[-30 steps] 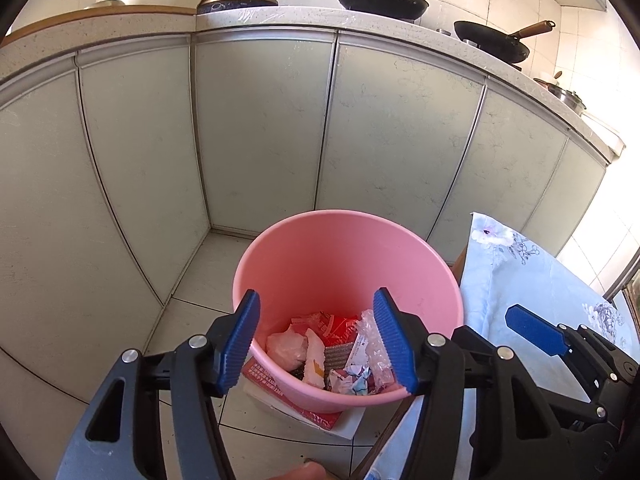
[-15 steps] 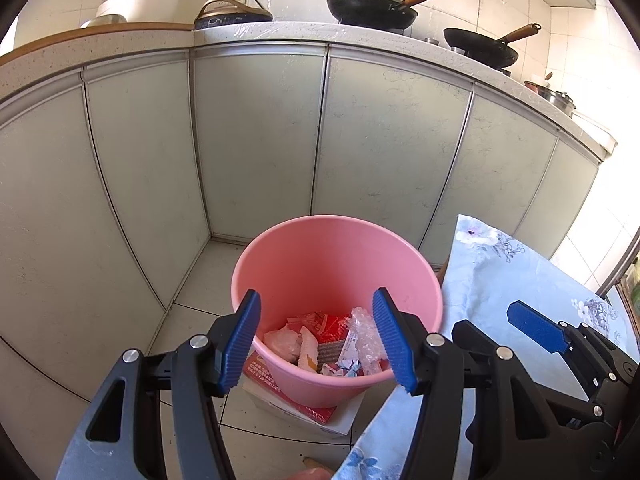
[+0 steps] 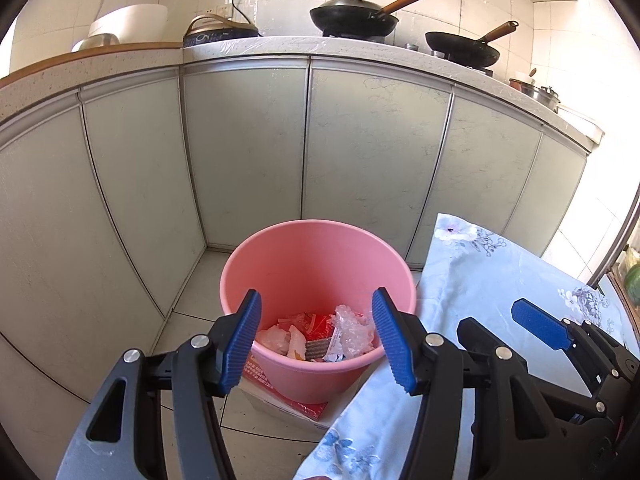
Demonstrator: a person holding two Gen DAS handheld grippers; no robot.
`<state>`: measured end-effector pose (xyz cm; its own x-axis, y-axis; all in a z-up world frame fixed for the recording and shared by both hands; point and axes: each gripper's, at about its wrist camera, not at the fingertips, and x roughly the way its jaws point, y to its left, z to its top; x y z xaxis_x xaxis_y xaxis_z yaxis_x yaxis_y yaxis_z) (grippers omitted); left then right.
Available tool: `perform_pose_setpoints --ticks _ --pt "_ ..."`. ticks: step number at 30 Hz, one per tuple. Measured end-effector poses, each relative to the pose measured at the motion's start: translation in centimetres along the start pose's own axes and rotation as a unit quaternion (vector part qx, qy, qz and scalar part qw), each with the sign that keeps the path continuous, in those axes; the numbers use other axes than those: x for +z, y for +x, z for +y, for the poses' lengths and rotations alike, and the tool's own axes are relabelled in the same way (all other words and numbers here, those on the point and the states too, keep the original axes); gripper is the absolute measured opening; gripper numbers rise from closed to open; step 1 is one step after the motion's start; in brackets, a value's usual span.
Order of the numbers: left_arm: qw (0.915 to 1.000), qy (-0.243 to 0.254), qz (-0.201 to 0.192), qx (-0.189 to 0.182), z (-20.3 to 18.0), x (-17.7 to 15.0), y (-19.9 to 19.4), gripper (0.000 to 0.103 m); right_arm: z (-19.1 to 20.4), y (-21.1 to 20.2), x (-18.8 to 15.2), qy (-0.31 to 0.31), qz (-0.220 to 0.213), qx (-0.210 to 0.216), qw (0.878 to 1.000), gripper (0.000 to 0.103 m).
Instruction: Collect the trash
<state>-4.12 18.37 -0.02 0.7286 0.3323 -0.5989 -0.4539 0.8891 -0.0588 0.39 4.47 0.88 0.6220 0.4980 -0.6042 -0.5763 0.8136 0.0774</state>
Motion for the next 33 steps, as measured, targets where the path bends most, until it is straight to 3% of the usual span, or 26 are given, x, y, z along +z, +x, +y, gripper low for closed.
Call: perform_pose_setpoints --ticks 33 --pt "0.9994 0.027 -0.016 -0.017 -2.0 -0.3 -2.9 0.057 -1.6 -3.6 -0.5 0.014 -0.018 -0.013 1.000 0.058"
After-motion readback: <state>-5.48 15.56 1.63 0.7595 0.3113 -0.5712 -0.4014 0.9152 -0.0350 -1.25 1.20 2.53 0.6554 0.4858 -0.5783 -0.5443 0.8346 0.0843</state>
